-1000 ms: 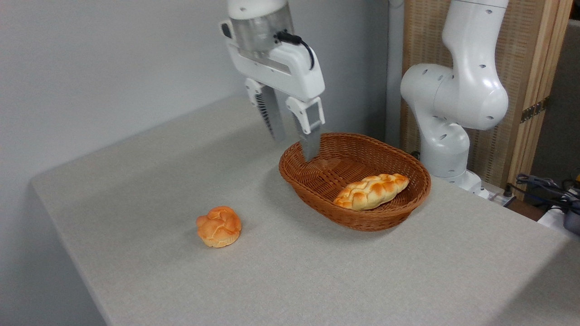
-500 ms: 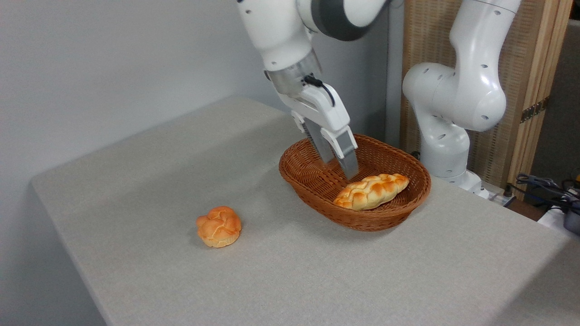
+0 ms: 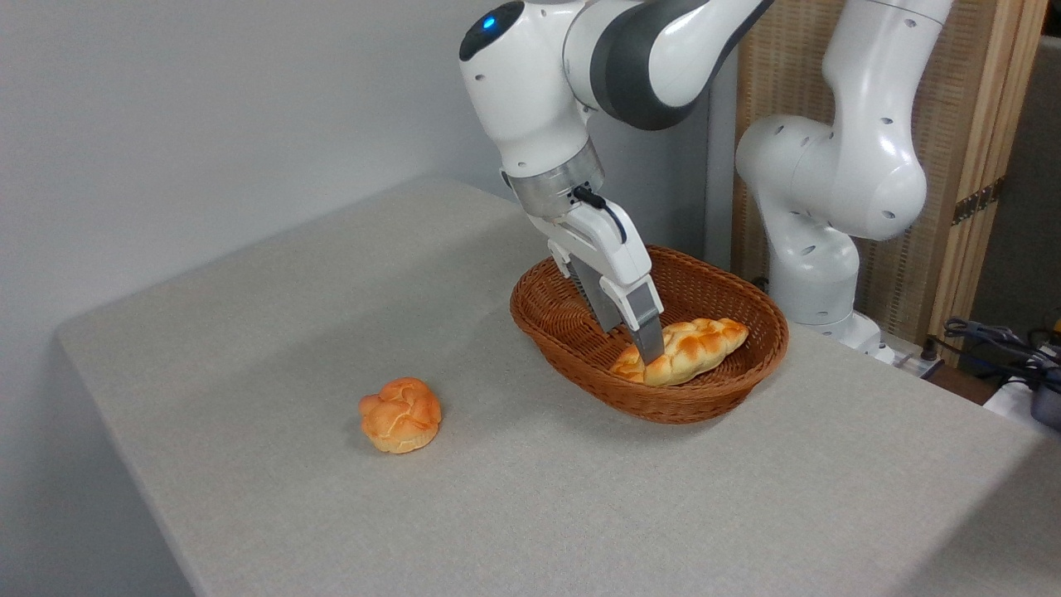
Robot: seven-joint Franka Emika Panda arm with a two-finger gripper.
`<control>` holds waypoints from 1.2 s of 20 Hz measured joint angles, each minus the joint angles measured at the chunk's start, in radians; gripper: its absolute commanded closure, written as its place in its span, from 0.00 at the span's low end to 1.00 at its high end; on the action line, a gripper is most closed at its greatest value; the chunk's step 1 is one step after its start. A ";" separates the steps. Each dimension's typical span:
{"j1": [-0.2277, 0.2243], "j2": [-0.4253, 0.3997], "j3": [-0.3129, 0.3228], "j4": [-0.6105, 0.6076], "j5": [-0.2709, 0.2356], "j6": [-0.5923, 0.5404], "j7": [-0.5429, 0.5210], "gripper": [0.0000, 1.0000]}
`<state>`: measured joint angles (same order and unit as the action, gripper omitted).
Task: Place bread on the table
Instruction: 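Lower the gripper into the basket and close it on the braided bread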
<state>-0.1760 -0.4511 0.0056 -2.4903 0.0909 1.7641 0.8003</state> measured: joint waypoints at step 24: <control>0.000 0.008 0.000 -0.039 0.089 0.054 0.000 0.78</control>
<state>-0.1761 -0.4427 0.0053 -2.5289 0.1799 1.8176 0.8003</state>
